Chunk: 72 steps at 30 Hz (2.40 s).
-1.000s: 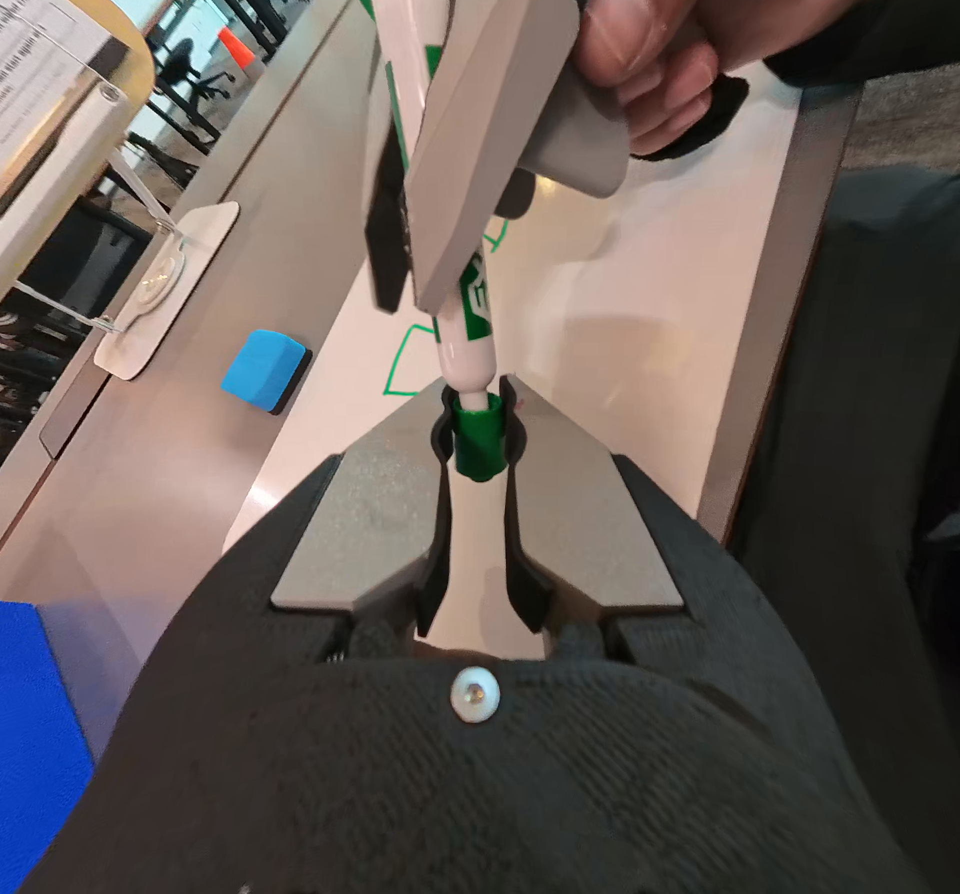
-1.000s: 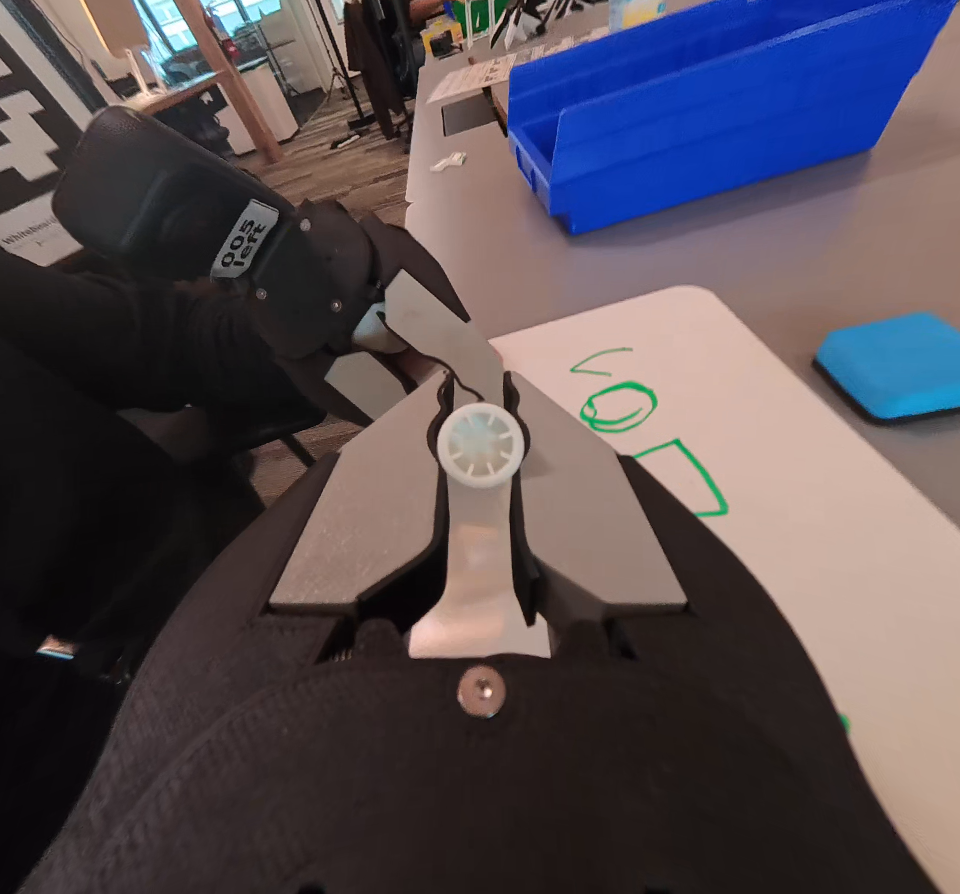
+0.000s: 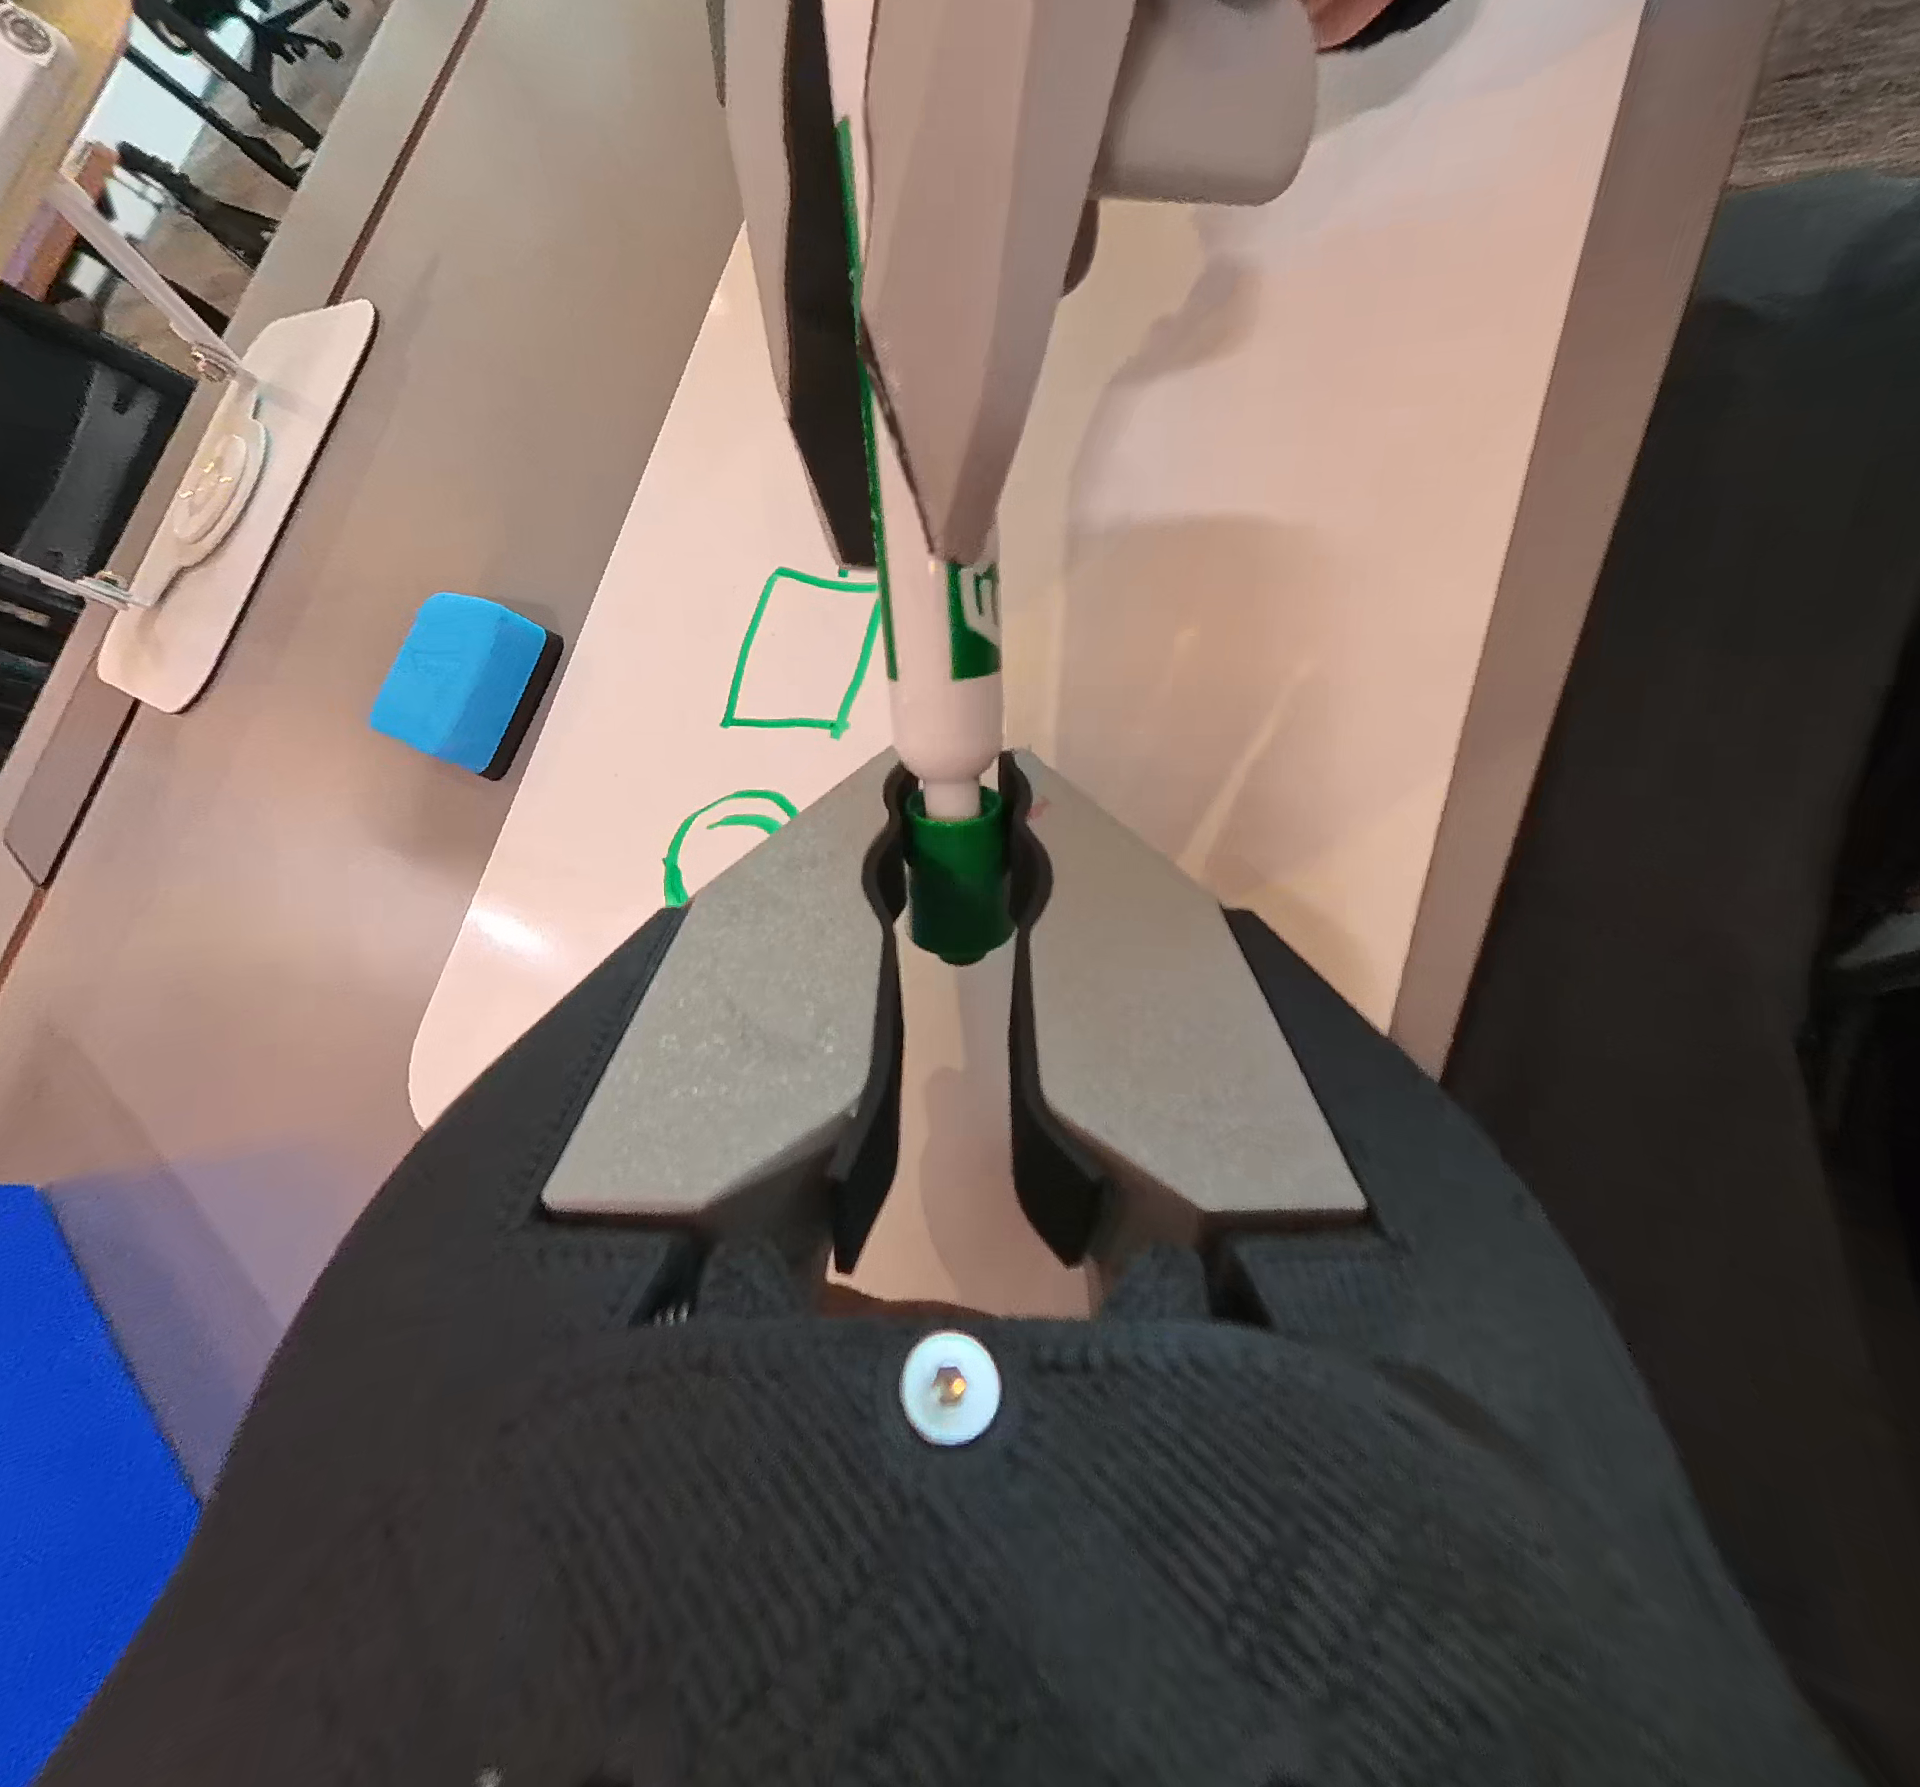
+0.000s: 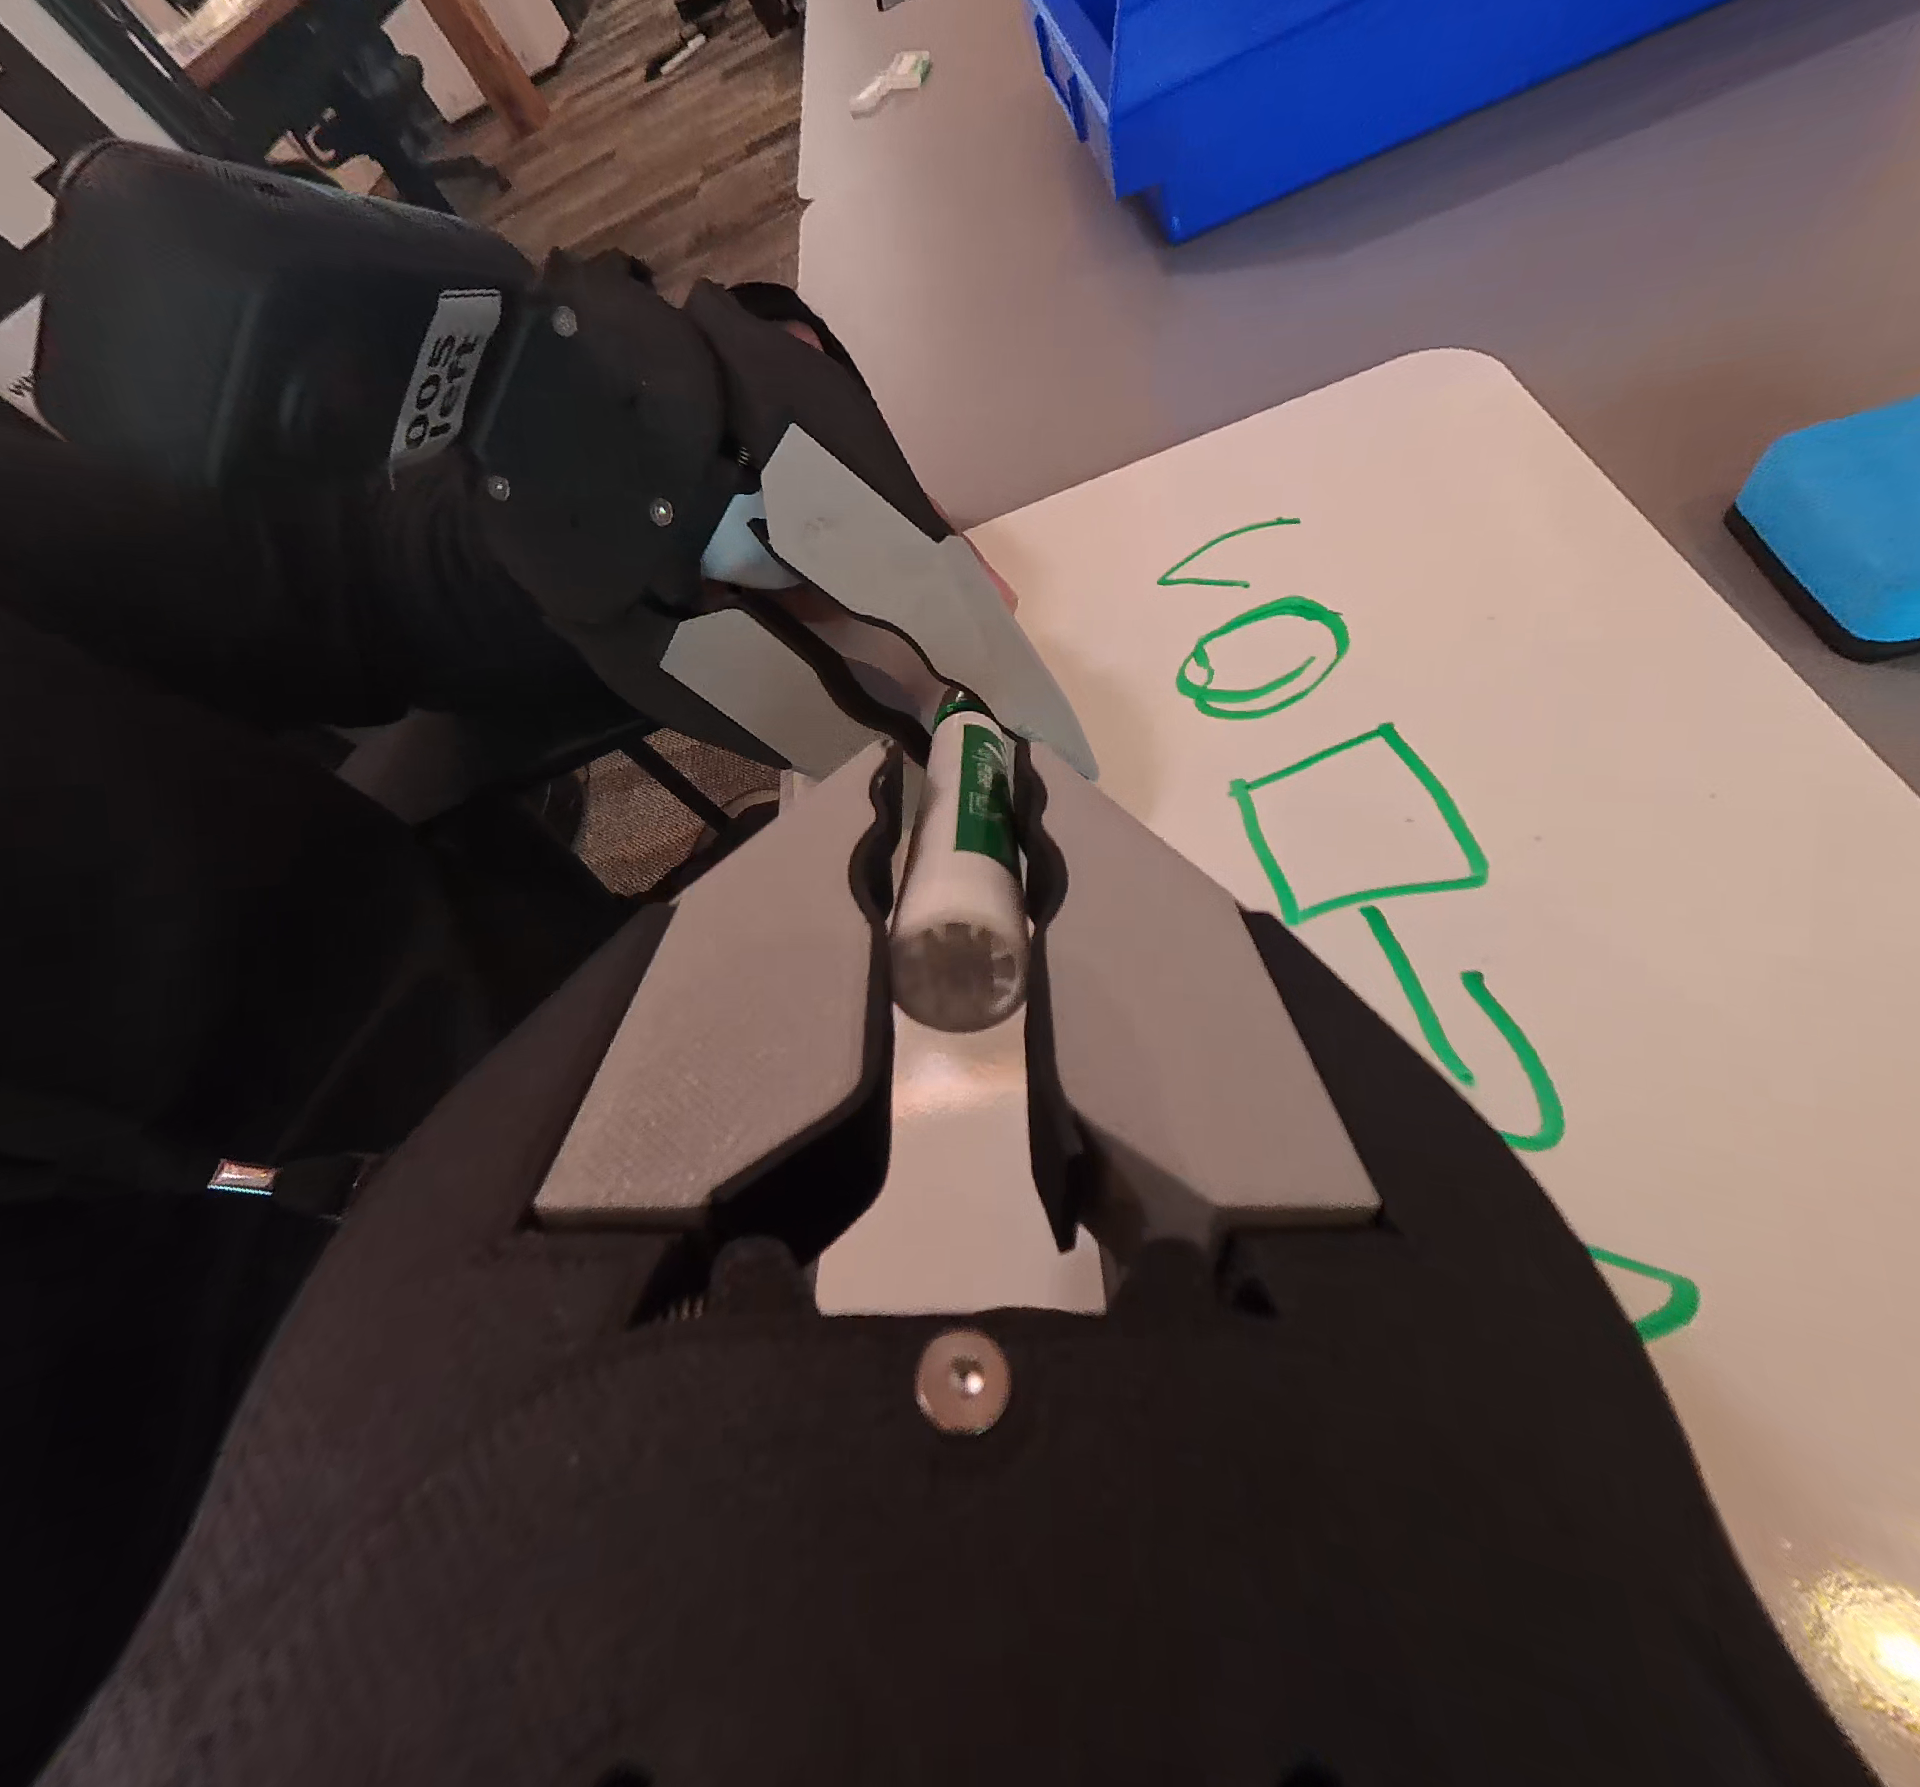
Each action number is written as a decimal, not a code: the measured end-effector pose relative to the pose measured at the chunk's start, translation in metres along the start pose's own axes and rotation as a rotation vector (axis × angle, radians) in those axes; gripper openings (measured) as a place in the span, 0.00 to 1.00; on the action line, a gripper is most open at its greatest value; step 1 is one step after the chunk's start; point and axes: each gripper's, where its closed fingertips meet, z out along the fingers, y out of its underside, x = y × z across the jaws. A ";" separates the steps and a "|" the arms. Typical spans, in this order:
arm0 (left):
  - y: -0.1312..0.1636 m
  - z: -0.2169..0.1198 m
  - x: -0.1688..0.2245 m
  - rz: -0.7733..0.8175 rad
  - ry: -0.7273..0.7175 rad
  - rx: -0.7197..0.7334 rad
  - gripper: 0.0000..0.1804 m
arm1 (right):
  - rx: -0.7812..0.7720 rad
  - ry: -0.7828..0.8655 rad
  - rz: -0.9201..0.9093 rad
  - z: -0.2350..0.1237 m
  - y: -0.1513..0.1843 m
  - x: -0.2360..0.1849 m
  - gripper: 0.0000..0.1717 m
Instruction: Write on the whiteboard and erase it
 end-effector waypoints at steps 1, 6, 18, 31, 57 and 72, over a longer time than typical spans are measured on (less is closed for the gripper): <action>0.000 0.000 0.000 0.006 -0.007 -0.003 0.07 | 0.002 0.003 0.002 0.000 0.000 0.000 0.11; 0.002 0.000 -0.003 0.018 -0.037 -0.013 0.07 | -0.012 -0.005 0.034 0.001 0.007 0.002 0.10; 0.004 0.000 0.001 -0.016 0.030 -0.018 0.06 | -0.017 0.038 -0.061 0.004 0.009 0.000 0.10; 0.002 0.002 0.003 -0.082 0.129 0.001 0.07 | -0.568 0.181 -0.296 0.013 -0.009 -0.004 0.10; 0.024 -0.020 -0.003 -0.125 0.148 -0.004 0.12 | -0.639 0.183 -0.293 0.020 -0.007 -0.001 0.10; 0.000 0.003 0.004 -0.026 0.172 -0.015 0.08 | -0.248 0.165 -0.163 -0.014 0.019 0.010 0.10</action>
